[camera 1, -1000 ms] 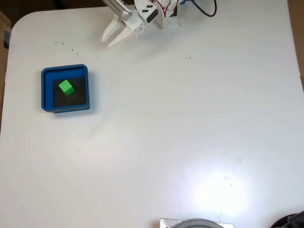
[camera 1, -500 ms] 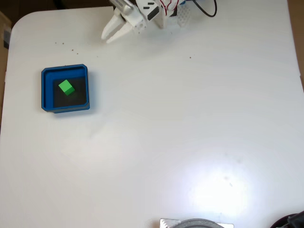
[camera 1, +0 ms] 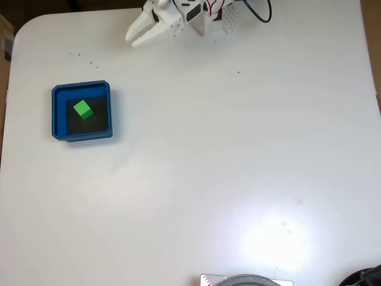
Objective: Pick up green cube and drop it in the blue box
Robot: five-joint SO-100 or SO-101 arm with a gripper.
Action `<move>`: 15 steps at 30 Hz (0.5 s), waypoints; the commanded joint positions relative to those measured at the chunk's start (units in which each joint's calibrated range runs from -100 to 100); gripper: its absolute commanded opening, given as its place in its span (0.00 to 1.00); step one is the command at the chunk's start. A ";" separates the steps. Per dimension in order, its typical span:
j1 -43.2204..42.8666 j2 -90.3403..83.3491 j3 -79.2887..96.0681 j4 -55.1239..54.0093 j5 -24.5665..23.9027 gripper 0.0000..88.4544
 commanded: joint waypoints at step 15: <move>-24.50 -0.83 0.36 -1.02 0.29 0.03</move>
